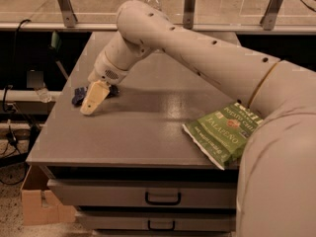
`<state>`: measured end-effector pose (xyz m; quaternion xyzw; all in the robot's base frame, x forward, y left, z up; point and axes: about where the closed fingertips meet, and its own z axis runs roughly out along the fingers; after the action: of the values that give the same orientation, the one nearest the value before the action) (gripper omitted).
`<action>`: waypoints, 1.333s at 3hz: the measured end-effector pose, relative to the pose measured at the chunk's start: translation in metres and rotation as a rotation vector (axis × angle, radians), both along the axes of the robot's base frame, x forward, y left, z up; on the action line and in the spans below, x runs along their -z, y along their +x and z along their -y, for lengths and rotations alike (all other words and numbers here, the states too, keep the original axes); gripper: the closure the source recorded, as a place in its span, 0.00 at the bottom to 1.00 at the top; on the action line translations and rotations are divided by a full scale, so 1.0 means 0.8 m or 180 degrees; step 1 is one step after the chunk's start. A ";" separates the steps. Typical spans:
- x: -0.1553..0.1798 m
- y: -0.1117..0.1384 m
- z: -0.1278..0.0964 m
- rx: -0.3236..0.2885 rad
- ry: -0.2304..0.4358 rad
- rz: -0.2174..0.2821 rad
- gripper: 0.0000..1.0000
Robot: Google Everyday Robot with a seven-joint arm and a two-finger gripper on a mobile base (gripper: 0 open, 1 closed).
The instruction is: Pick rxbar blueberry
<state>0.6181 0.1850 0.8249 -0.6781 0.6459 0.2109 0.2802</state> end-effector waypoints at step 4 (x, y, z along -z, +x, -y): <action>-0.060 -0.008 0.011 0.0080 0.0267 0.0146 1.00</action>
Offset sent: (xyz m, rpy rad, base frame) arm -0.0135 -0.0076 0.0258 0.0903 -0.0491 -0.0372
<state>0.6118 0.1758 0.8725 -0.6623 0.6383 0.2187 0.3257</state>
